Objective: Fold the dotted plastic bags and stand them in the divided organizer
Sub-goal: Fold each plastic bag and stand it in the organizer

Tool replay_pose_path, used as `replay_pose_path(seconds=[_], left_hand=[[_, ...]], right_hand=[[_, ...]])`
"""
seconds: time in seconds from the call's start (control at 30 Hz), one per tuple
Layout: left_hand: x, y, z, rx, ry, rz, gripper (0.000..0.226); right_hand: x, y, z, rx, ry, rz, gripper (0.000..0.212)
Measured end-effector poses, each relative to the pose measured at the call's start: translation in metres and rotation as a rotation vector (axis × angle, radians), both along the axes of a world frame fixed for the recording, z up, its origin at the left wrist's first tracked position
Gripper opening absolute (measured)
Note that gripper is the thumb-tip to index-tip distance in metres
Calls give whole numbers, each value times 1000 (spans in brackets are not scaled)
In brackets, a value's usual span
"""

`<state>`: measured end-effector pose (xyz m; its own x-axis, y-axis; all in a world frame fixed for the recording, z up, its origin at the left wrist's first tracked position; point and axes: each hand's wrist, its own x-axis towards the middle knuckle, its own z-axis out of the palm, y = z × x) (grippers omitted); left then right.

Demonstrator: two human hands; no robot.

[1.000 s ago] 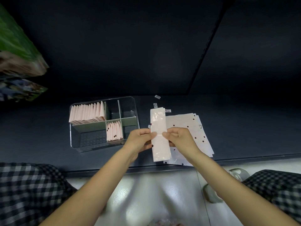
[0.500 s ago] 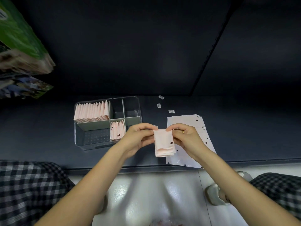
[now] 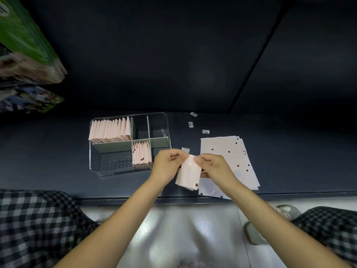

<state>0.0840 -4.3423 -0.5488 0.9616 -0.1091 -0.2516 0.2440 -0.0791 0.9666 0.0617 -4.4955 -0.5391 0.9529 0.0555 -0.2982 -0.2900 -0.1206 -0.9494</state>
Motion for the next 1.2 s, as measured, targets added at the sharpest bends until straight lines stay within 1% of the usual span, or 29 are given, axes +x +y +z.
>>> replay_pose_path(seconds=[0.07, 0.17, 0.23, 0.27, 0.3, 0.37, 0.43, 0.53, 0.6, 0.63, 0.67, 0.7, 0.73, 0.8, 0.87, 0.93, 1.0, 1.03, 1.1, 1.13, 1.2], left_hand=[[-1, 2, -1, -11, 11, 2, 20], [-2, 7, -6, -62, 144, -36, 6], [-4, 9, -8, -88, 239, -43, 5], [-4, 10, -8, -106, 259, -8, 8], [-3, 10, -9, -114, 258, 53, 11], [-2, 11, -13, -104, 231, 202, 14], [-2, 14, -18, -112, 214, 291, 12], [-2, 18, -25, -184, 271, 271, 7], [0, 19, -30, -170, 284, 261, 4], [2, 19, -33, -108, 258, 294, 4], [4, 21, -36, 4, 202, 337, 4], [5, 23, -39, 129, 125, 378, 6], [5, 25, -41, 237, 32, 409, 10], [5, 29, -44, 349, -152, 395, 10], [5, 29, -49, 427, -281, 314, 8], [6, 30, -55, 440, -319, 245, 16], [9, 36, -61, 426, -312, 220, 25], [11, 42, -65, 477, -334, 227, 28], [16, 56, -76, 667, -390, 253, 37], [18, 64, -81, 733, -386, 267, 42], [19, 77, -93, 775, -354, 272, 46]], right_hand=[[0, 4, -2, -50, -34, -35, 18], [5, 6, -6, -80, -58, -119, 17], [9, 7, -8, -72, -44, -191, 16], [11, 9, -10, -39, -22, -217, 15], [11, 12, -12, 16, 20, -224, 13], [10, 21, -18, 105, 138, -170, 11], [8, 31, -26, 115, 208, -97, 11], [16, 39, -32, 98, 200, -148, 12], [23, 42, -34, 61, 192, -190, 14], [26, 42, -36, -27, 168, -196, 15], [28, 44, -39, -173, 125, -196, 17], [29, 47, -42, -333, 59, -190, 21], [30, 51, -43, -450, -11, -174, 21], [33, 66, -43, -494, -70, -91, 17], [41, 81, -46, -519, -68, 6, 30], [53, 92, -47, -551, -62, 4, 40], [66, 98, -47, -599, -64, -7, 41], [74, 99, -47, -662, -80, 16, 39], [85, 100, -47, -857, -126, 113, 34], [90, 101, -48, -956, -147, 168, 33], [97, 104, -53, -1089, -157, 253, 32]])
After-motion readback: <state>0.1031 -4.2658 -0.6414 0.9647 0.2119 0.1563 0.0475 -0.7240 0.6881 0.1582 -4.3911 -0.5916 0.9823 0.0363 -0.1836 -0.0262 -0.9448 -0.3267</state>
